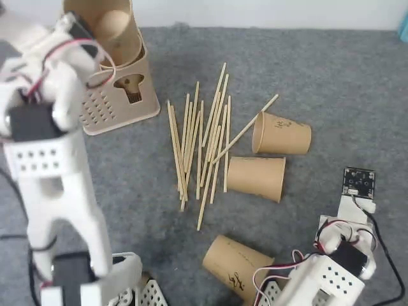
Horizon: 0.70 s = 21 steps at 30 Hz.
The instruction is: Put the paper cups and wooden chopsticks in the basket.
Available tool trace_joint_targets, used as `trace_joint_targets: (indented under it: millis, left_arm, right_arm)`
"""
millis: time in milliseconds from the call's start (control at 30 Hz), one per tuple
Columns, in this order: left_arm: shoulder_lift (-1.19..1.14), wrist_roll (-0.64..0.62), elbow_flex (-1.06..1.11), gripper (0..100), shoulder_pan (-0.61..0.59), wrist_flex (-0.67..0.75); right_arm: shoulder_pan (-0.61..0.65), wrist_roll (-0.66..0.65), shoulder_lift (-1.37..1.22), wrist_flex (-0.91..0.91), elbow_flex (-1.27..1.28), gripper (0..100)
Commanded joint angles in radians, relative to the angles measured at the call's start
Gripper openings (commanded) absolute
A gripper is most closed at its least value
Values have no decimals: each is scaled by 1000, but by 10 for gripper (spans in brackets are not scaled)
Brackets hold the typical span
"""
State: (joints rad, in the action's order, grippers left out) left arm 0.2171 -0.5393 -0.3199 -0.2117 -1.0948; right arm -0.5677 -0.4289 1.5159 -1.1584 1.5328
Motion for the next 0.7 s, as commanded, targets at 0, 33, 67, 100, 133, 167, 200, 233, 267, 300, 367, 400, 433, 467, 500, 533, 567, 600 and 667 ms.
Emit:
trace_joint_targets:
  millis: [0,33,67,100,133,167,200,233,267,300,367,400,433,467,500,533,567,600,667]
  left_arm:
    - [-94,-14,-139,13,-9,20]
    - [-124,-14,-166,13,-14,5]
    - [-152,-20,-194,13,-21,-11]
    - [-180,-38,-216,13,-29,-21]
    - [-207,-61,-234,13,-37,-31]
    - [-232,-75,-251,13,-49,-43]
    - [-256,-83,-266,13,-55,-52]
    - [-281,-83,-280,13,-61,-58]
    - [-304,-83,-289,13,-63,-63]
    - [-324,-83,-294,13,-69,-64]
    - [-356,-83,-298,13,-72,-77]
    - [-368,-83,-295,13,-72,-77]
    - [-379,-83,-294,13,-74,-78]
    - [-388,-83,-292,13,-74,-86]
    - [-397,-83,-297,13,-74,-95]
    - [-402,-83,-297,13,-74,-101]
    - [-407,-83,-294,13,-74,-104]
    - [-411,-83,-291,13,-74,-104]
    - [-425,-81,-291,14,-74,-107]
  right_arm:
    - [10,-18,16,1,-11,9]
    - [10,-18,16,1,-11,9]
    - [10,-18,16,1,-11,9]
    - [10,-18,16,1,-11,9]
    - [12,-18,16,1,-9,9]
    - [12,-18,16,1,-9,9]
    - [12,-18,16,1,-6,9]
    - [12,-18,16,1,-6,9]
    - [12,-20,16,1,-6,9]
    - [12,-20,16,1,-6,9]
    - [12,-20,16,1,-6,9]
    - [13,-20,16,1,-6,9]
    - [13,-20,16,2,-6,9]
    - [13,-20,16,2,-6,9]
    - [13,-20,16,2,-6,9]
    - [13,-28,16,2,-6,9]
    - [13,-37,16,2,-6,9]
    - [13,-40,16,2,-5,9]
    - [13,-41,16,2,-5,9]
